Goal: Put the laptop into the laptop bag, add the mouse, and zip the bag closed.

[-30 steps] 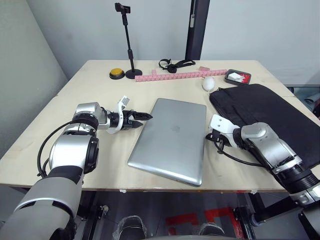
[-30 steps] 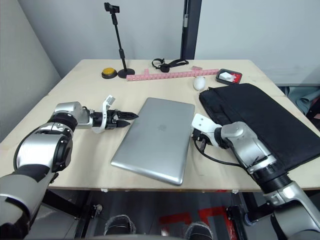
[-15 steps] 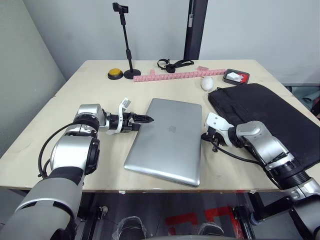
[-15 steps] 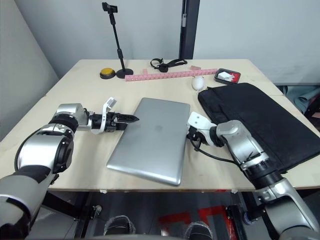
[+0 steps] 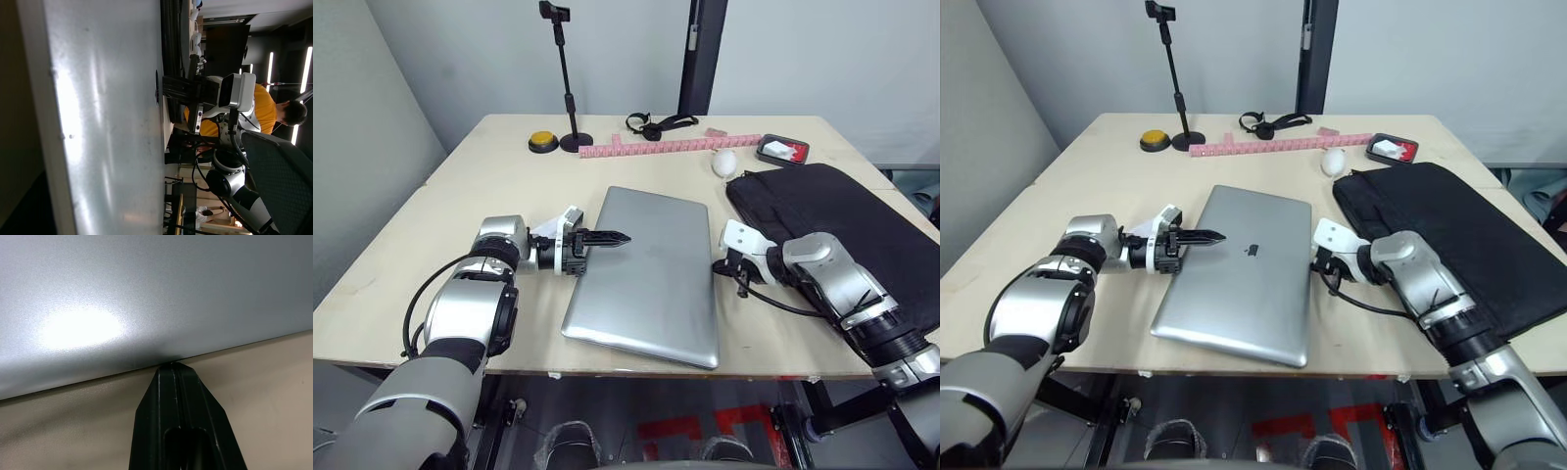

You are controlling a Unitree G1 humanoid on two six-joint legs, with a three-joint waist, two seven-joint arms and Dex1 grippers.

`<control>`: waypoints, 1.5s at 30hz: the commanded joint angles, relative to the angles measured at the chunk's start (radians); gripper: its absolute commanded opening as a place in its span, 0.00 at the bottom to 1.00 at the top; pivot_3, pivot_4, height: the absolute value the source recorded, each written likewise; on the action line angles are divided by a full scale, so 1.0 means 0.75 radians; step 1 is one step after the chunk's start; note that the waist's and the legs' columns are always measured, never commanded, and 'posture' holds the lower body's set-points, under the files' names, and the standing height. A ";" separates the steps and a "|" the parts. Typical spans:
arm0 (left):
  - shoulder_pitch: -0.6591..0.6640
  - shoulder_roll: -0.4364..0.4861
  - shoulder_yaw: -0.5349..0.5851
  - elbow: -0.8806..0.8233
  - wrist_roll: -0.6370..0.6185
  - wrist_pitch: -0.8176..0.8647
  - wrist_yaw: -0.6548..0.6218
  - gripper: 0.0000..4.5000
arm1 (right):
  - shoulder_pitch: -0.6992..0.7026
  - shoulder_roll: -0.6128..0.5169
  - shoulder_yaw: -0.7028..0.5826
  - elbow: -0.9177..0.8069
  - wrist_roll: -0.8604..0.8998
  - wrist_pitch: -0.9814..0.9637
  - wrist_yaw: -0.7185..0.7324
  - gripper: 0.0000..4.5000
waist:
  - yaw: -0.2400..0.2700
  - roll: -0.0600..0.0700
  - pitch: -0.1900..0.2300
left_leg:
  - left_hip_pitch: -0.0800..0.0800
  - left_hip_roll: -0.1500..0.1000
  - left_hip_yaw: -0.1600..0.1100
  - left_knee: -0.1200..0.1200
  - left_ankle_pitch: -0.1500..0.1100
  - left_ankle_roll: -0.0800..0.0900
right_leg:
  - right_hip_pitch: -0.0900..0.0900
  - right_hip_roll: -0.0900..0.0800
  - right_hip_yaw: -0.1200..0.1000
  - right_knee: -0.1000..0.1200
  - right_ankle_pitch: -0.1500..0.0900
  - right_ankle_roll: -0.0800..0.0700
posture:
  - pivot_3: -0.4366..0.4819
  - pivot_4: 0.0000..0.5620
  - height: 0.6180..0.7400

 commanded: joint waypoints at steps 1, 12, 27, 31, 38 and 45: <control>-0.081 0.035 -0.031 -0.080 -0.020 -0.008 -0.061 0.71 | -0.025 -0.018 -0.021 0.020 -0.006 -0.033 0.002 0.00 | 0.000 0.000 0.000 | -0.001 0.000 0.000 -0.001 0.000 0.000 | 0.000 0.000 -0.001 -0.002 0.000 0.000 | 0.48 0.27 1.00; -0.142 0.108 -0.213 -0.118 0.009 -0.030 -0.206 0.05 | -0.038 -0.055 -0.048 0.080 -0.004 -0.084 -0.003 0.00 | 0.004 -0.001 0.005 | -0.004 0.000 -0.002 -0.002 0.000 0.000 | -0.001 0.000 -0.004 -0.006 0.000 0.000 | 0.48 0.27 1.00; -0.105 0.279 -0.139 -0.413 -0.157 0.138 -0.181 0.05 | 0.154 -0.223 -0.565 -0.358 0.406 0.184 0.063 0.00 | 0.011 -0.002 0.018 | -0.006 0.000 -0.003 -0.005 0.000 0.001 | -0.003 0.000 -0.006 -0.005 0.001 -0.001 | 0.48 0.27 1.00; 0.017 0.355 0.041 -0.683 -0.323 0.390 -0.080 0.05 | 0.338 -0.345 -0.872 -0.370 0.455 0.176 0.049 0.00 | 0.015 -0.002 0.018 | -0.009 0.000 -0.003 -0.009 -0.001 0.000 | -0.003 0.000 -0.008 -0.006 0.000 -0.001 | 0.48 0.27 1.00; 0.109 0.373 0.344 -0.723 -0.653 0.456 0.223 0.05 | 0.560 -0.473 -1.227 -0.392 0.597 0.343 0.107 0.33 | 0.024 -0.001 0.018 | -0.013 0.000 -0.004 -0.005 -0.003 0.002 | -0.007 0.000 -0.010 -0.009 -0.001 -0.003 | 0.48 0.27 1.00; 0.200 0.410 0.382 -0.788 -0.980 0.456 0.518 0.05 | 0.619 -0.555 -1.234 -0.409 0.622 0.352 0.115 0.85 | 0.018 -0.001 0.018 | -0.013 0.000 -0.005 0.003 -0.003 0.003 | -0.007 0.000 -0.008 -0.004 -0.001 -0.003 | 0.48 0.27 1.00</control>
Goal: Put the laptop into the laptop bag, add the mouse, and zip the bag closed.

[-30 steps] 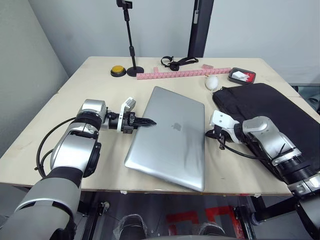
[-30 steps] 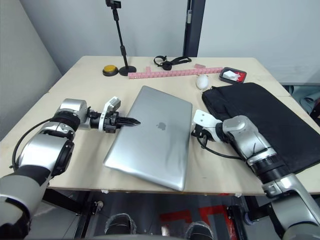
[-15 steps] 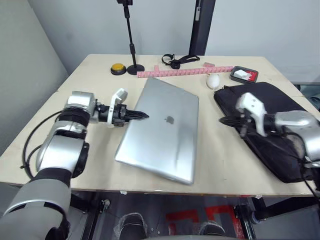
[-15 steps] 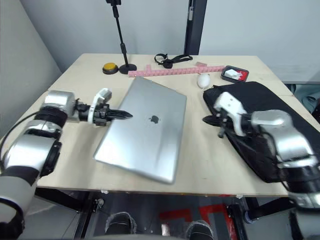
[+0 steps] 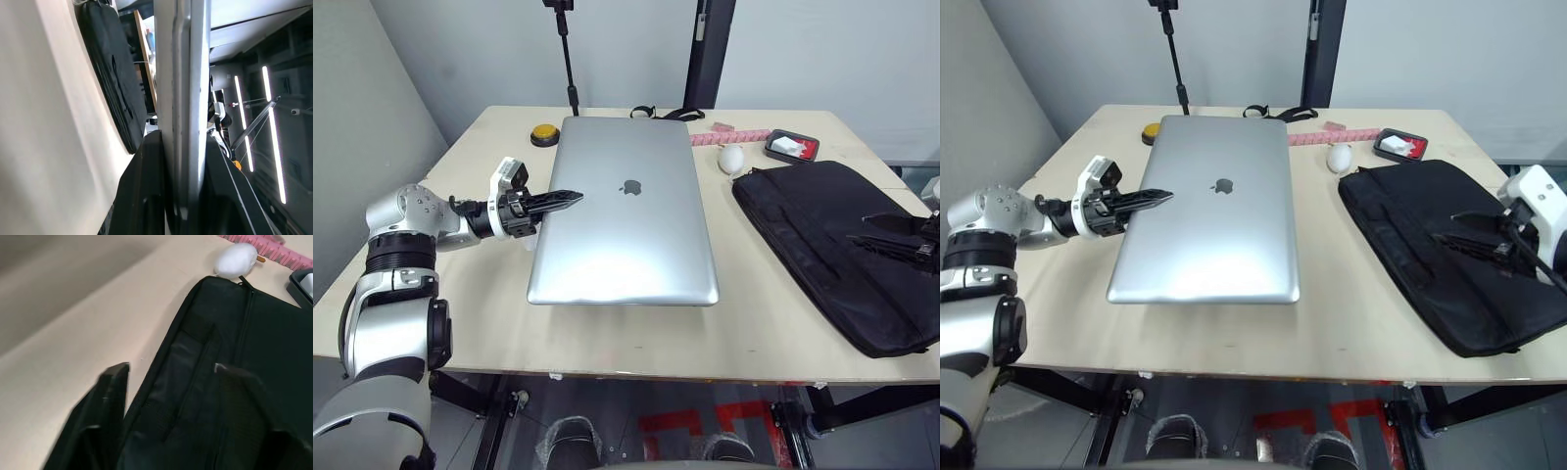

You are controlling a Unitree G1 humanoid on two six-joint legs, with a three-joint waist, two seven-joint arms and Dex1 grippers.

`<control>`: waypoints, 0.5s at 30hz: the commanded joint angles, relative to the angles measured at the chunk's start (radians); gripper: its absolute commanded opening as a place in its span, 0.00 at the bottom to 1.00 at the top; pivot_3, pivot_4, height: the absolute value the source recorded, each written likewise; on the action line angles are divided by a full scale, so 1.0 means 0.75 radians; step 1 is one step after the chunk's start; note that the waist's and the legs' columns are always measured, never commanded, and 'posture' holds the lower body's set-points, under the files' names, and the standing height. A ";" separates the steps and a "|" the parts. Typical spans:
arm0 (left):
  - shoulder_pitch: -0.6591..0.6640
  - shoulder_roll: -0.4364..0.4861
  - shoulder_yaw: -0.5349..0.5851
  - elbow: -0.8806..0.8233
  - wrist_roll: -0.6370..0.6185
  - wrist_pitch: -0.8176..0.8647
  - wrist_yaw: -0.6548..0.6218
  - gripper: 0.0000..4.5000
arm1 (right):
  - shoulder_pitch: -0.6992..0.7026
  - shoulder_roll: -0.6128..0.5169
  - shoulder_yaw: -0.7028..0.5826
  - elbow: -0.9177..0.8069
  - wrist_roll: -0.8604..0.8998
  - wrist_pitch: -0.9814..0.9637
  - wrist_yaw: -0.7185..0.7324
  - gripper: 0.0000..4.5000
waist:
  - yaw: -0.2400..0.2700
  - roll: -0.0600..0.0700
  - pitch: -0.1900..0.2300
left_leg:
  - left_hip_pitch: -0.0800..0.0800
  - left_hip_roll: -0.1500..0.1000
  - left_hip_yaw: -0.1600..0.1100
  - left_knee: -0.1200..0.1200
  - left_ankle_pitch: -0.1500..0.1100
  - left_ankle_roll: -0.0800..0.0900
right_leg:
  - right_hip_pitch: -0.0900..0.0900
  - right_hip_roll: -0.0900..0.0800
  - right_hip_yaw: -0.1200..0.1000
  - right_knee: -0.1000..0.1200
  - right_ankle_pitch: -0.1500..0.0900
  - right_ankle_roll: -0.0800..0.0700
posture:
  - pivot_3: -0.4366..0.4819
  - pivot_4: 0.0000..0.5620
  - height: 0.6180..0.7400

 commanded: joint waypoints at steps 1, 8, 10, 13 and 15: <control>-0.006 0.045 0.087 -0.075 -0.220 0.006 0.089 0.05 | -0.014 -0.046 0.022 -0.032 0.002 -0.022 -0.024 0.94 | -0.001 0.000 0.000 | 0.000 0.000 0.000 0.001 0.000 0.000 | 0.000 0.000 0.000 0.000 0.000 0.000 | 0.48 0.27 1.00; 0.028 0.073 0.121 -0.079 -0.413 0.006 0.274 0.05 | -0.301 0.133 0.379 -0.006 -0.097 -0.034 -0.362 0.99 | -0.015 0.000 0.000 | -0.001 0.000 0.000 0.005 0.001 0.001 | -0.001 0.000 0.001 0.005 0.001 0.000 | 0.48 0.27 1.00; 0.037 0.069 0.126 -0.079 -0.444 0.006 0.313 0.05 | -0.337 0.161 0.436 -0.008 -0.096 0.028 -0.400 0.99 | -0.013 0.000 0.000 | -0.001 0.000 -0.001 0.006 0.001 0.000 | -0.003 0.000 0.001 0.008 0.001 0.000 | 0.48 0.27 1.00; 0.070 0.041 0.134 -0.083 -0.462 0.006 0.376 0.05 | -0.444 0.255 0.655 0.079 -0.255 0.040 -0.581 0.99 | -0.011 0.000 0.000 | -0.002 0.000 -0.001 0.005 0.001 -0.001 | -0.003 0.000 0.001 0.008 0.001 0.000 | 0.48 0.27 1.00; 0.077 0.027 0.145 -0.082 -0.474 0.006 0.412 0.05 | -0.480 0.296 0.745 0.129 -0.330 0.012 -0.639 0.99 | -0.010 0.000 0.000 | -0.003 0.000 -0.001 0.006 0.005 -0.007 | -0.003 0.000 0.001 0.008 0.001 0.000 | 0.48 0.27 1.00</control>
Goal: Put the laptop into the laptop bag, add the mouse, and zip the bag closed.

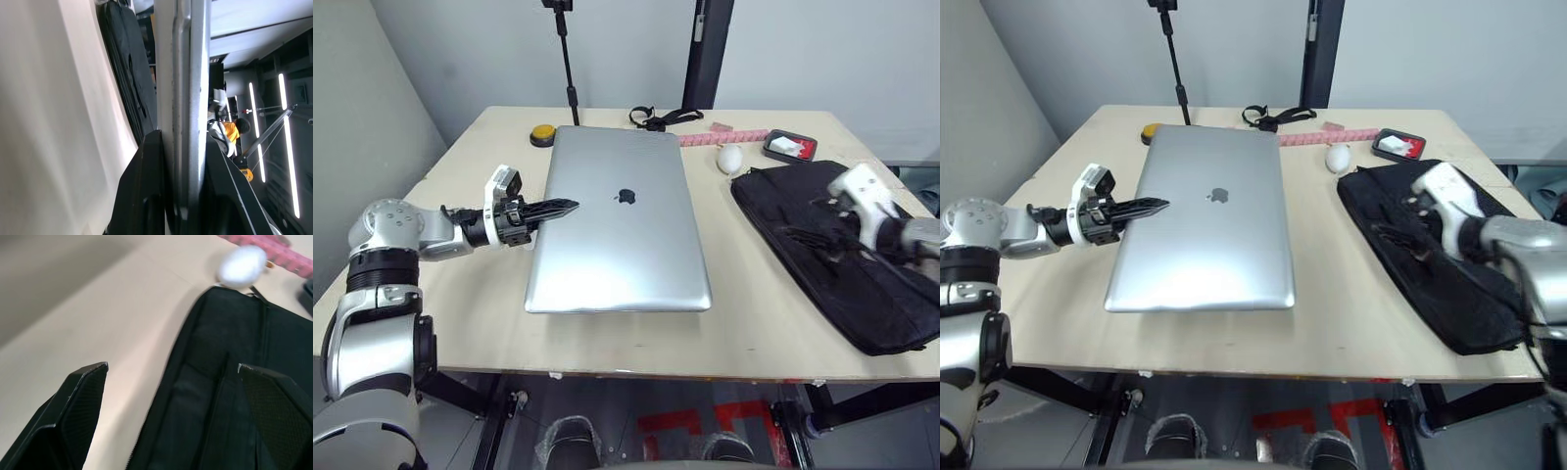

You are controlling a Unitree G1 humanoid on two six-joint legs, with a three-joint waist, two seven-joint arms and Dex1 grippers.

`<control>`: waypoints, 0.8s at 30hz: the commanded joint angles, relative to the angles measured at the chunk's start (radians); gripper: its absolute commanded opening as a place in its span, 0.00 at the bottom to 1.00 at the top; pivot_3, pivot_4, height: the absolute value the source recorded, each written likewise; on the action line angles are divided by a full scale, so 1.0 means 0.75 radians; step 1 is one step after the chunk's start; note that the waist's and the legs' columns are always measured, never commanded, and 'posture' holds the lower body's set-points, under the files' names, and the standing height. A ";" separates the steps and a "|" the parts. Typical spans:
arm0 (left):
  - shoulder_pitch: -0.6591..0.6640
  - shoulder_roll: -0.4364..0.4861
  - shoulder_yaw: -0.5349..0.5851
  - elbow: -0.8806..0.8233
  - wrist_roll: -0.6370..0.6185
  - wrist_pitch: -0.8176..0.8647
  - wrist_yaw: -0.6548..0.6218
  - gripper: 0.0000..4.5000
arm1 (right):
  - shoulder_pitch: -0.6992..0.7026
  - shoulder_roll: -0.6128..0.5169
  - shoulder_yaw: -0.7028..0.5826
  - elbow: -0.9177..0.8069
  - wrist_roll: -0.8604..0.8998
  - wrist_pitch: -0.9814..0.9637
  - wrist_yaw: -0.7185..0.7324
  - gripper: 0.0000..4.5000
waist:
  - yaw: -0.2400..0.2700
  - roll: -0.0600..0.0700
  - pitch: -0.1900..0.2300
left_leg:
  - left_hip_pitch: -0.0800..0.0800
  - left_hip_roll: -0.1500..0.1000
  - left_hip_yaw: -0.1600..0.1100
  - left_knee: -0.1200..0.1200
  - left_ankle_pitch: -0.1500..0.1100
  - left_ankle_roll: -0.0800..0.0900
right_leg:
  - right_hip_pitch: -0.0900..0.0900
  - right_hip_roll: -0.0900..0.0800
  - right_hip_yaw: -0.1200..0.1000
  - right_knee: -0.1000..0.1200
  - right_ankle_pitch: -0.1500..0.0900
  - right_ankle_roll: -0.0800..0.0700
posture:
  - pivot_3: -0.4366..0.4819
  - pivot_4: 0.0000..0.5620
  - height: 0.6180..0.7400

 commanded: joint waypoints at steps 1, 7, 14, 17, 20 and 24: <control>-0.017 -0.016 0.096 -0.052 -0.128 0.006 0.012 0.05 | -0.045 0.036 0.126 0.075 -0.132 -0.042 -0.107 0.99 | 0.006 0.000 0.000 | 0.000 0.000 0.000 0.000 0.000 0.000 | 0.000 0.000 0.000 0.001 0.000 0.000 | 0.48 0.27 1.00; -0.020 -0.038 0.125 -0.052 -0.171 0.006 0.080 0.05 | -0.088 0.068 0.188 0.241 -0.221 -0.116 -0.158 0.99 | 0.006 0.000 0.000 | -0.003 0.000 -0.002 0.001 0.000 -0.001 | 0.000 0.000 -0.001 0.003 0.002 0.003 | 0.48 0.27 1.00; -0.005 -0.051 0.136 -0.061 -0.228 0.006 0.142 0.05 | -0.096 0.109 0.161 0.328 -0.223 -0.134 -0.149 0.99 | 0.003 0.000 0.000 | -0.003 0.000 -0.002 0.003 0.000 -0.001 | 0.000 0.000 -0.001 0.004 0.003 0.005 | 0.48 0.27 1.00; -0.001 -0.057 0.143 -0.059 -0.244 0.006 0.167 0.05 | -0.084 0.114 0.169 0.377 -0.246 -0.165 -0.161 0.99 | 0.004 0.000 0.000 | -0.003 0.000 -0.002 0.004 0.000 -0.001 | 0.000 0.000 -0.001 0.004 0.003 0.005 | 0.48 0.27 1.00; 0.003 -0.059 0.147 -0.063 -0.260 0.006 0.185 0.05 | -0.075 0.114 0.176 0.402 -0.261 -0.183 -0.165 0.99 | 0.004 0.000 0.000 | -0.003 0.000 -0.003 0.005 0.000 -0.001 | 0.000 0.000 -0.001 0.005 0.003 0.005 | 0.48 0.27 1.00; 0.002 -0.060 0.153 -0.058 -0.275 0.006 0.201 0.05 | -0.071 0.134 0.146 0.433 -0.241 -0.204 -0.162 0.88 | 0.004 0.000 0.000 | -0.003 0.000 -0.003 0.006 0.000 -0.001 | 0.000 0.000 -0.001 0.006 0.003 0.005 | 0.48 0.27 1.00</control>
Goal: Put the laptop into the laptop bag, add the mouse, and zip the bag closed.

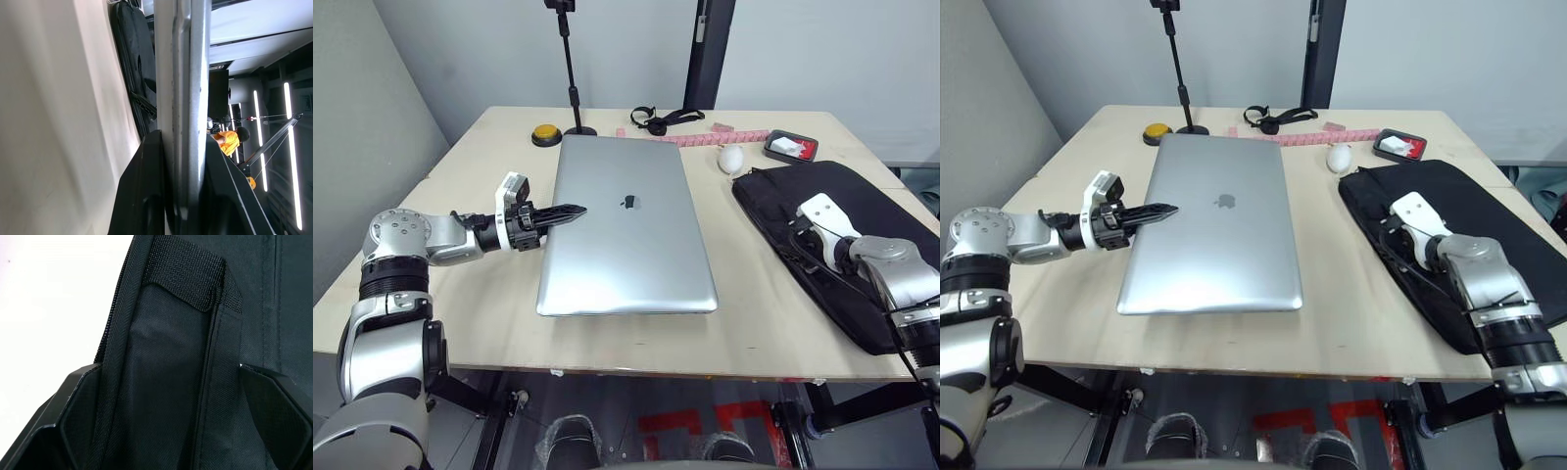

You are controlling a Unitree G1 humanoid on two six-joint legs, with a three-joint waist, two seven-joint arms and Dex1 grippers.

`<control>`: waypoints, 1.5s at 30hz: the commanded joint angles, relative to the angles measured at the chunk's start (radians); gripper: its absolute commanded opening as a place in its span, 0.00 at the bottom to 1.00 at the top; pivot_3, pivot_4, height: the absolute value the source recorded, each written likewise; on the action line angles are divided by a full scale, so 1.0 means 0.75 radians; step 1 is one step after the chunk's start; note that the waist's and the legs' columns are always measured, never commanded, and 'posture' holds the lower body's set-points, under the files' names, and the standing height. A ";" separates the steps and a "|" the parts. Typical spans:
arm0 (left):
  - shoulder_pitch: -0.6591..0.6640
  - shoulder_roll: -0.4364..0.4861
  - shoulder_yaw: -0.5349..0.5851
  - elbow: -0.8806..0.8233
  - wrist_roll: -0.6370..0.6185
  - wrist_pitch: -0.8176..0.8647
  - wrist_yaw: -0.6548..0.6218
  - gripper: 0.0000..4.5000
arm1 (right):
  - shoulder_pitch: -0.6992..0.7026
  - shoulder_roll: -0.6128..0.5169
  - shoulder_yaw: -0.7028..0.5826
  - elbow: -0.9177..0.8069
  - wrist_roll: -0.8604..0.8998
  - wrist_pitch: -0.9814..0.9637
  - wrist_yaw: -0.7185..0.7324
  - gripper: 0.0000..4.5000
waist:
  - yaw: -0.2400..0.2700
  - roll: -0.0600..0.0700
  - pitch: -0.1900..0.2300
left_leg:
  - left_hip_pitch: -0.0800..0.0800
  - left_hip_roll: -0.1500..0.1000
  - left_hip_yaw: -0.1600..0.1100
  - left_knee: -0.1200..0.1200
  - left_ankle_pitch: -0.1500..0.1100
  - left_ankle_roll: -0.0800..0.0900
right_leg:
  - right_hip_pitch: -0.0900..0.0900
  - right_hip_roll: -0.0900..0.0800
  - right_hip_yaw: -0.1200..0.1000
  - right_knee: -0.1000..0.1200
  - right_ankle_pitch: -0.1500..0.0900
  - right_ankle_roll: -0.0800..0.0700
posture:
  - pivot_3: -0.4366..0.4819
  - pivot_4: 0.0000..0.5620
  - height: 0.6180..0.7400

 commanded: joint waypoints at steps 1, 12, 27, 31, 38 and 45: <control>-0.034 0.000 0.099 -0.051 -0.138 0.006 -0.038 0.05 | 0.001 0.020 -0.066 0.005 0.028 -0.027 0.004 0.82 | 0.000 0.000 0.000 | 0.000 0.000 0.000 0.000 0.000 0.000 | 0.000 0.000 0.000 0.001 0.000 0.000 | 0.48 0.27 1.00; -0.042 -0.030 0.105 -0.047 -0.149 0.006 -0.003 0.05 | 0.017 0.061 -0.162 -0.016 0.140 0.082 0.011 0.01 | 0.001 0.000 0.000 | 0.001 0.000 -0.001 0.006 0.000 0.000 | 0.000 0.000 0.001 0.005 0.000 0.000 | 0.48 0.27 1.00; -0.065 -0.240 0.139 -0.074 -0.141 0.006 0.176 0.05 | -0.145 0.021 -0.181 -0.144 0.229 0.343 0.003 0.01 | 0.000 0.000 0.000 | 0.001 0.000 -0.001 0.007 0.000 0.000 | 0.000 0.000 0.001 0.006 0.000 0.000 | 0.48 0.27 1.00; -0.048 -0.347 0.183 -0.103 -0.161 0.004 0.253 0.05 | -0.274 0.025 -0.254 -0.211 0.314 0.594 -0.029 0.01 | 0.001 0.000 0.000 | 0.000 0.000 -0.001 0.007 0.000 0.000 | 0.000 0.000 0.001 0.006 0.001 0.001 | 0.48 0.27 1.00; -0.049 -0.503 0.264 -0.051 -0.194 0.003 0.435 0.05 | -0.489 0.060 -0.393 -0.281 0.408 0.937 -0.143 0.01 | 0.004 0.000 0.000 | -0.001 0.000 -0.001 0.006 0.000 0.000 | 0.000 0.000 0.002 0.008 0.002 0.004 | 0.48 0.27 1.00; -0.070 -0.666 0.348 0.009 -0.172 -0.088 0.644 0.05 | -0.496 0.087 -0.401 -0.343 0.422 1.007 -0.210 0.01 | 0.020 0.000 0.000 | -0.003 0.000 -0.001 0.007 0.000 0.000 | -0.001 0.000 0.002 0.005 0.013 0.022 | 0.48 0.27 1.00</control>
